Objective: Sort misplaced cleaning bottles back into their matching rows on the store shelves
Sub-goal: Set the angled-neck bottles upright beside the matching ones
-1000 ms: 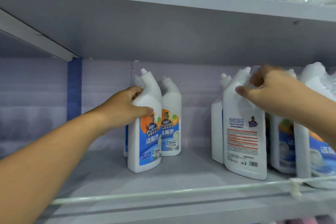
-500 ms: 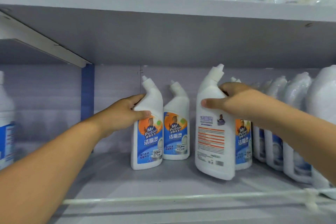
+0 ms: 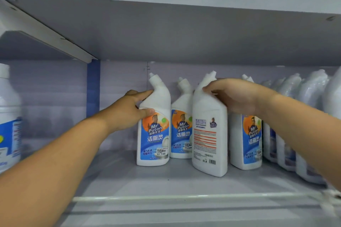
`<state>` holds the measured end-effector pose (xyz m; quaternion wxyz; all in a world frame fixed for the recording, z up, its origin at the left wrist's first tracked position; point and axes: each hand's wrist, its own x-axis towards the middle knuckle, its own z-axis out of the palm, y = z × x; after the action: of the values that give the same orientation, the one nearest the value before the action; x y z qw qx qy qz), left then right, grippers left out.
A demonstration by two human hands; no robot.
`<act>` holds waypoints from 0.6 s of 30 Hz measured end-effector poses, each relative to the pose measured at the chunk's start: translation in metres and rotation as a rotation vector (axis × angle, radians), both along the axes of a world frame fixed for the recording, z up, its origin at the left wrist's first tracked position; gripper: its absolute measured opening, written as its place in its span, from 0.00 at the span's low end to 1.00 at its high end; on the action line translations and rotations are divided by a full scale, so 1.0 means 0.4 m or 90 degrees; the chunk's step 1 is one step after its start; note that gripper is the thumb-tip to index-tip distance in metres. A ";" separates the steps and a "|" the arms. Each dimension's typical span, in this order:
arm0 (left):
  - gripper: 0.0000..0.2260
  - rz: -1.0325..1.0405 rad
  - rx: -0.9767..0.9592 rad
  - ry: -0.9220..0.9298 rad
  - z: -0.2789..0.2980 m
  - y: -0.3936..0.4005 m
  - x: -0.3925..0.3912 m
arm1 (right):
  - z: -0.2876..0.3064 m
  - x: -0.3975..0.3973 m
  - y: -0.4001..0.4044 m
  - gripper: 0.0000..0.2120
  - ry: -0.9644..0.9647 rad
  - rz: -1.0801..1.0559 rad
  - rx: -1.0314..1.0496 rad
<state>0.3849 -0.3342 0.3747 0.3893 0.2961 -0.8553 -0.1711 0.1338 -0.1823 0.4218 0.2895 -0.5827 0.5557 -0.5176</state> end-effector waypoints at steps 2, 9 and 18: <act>0.27 -0.009 0.021 0.010 -0.001 -0.001 -0.003 | 0.005 -0.037 0.000 0.18 -0.051 0.097 0.006; 0.27 -0.015 0.047 0.023 -0.003 0.007 -0.011 | 0.008 -0.037 -0.018 0.21 0.023 0.204 0.024; 0.17 0.002 0.110 0.030 -0.004 0.027 -0.012 | -0.013 0.014 -0.112 0.10 0.168 -0.207 -0.249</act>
<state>0.3803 -0.3232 0.3732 0.3825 0.3257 -0.8275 -0.2509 0.1395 -0.2270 0.4165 0.0103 -0.5928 0.5644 -0.5744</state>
